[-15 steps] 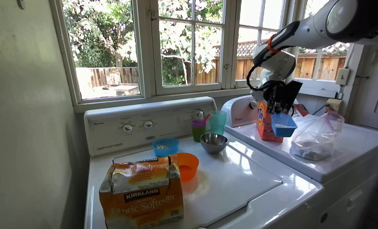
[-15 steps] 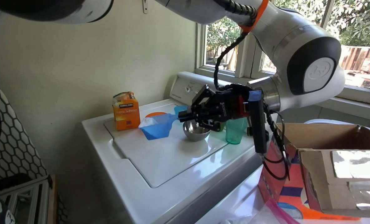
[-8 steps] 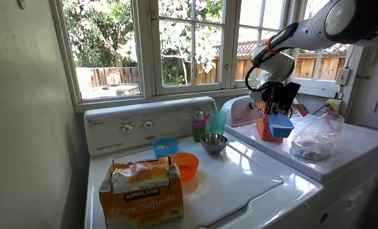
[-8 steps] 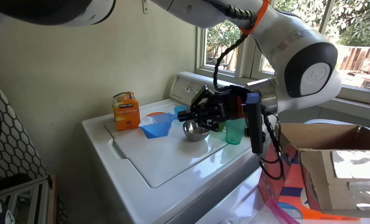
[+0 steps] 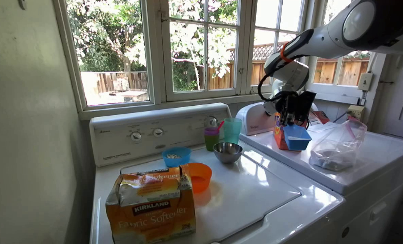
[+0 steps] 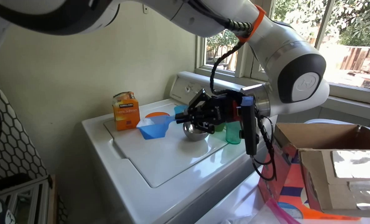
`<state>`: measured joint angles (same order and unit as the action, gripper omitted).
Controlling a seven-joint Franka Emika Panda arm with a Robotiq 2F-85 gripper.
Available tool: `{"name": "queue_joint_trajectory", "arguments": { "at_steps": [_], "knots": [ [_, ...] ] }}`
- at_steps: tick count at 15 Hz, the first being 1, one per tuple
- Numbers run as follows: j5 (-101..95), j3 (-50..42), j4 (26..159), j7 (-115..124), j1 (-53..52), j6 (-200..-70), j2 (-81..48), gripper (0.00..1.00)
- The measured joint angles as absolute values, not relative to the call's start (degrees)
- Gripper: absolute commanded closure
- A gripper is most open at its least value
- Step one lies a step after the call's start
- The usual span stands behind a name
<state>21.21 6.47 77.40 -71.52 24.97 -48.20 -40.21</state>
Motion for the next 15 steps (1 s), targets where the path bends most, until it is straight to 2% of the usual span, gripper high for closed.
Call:
{"name": "queue_joint_trajectory", "arguments": {
  "at_steps": [15],
  "knots": [
    [15.96, 12.01, 77.6, -68.7, 24.93, -48.21, -44.87, 0.98]
  ]
}}
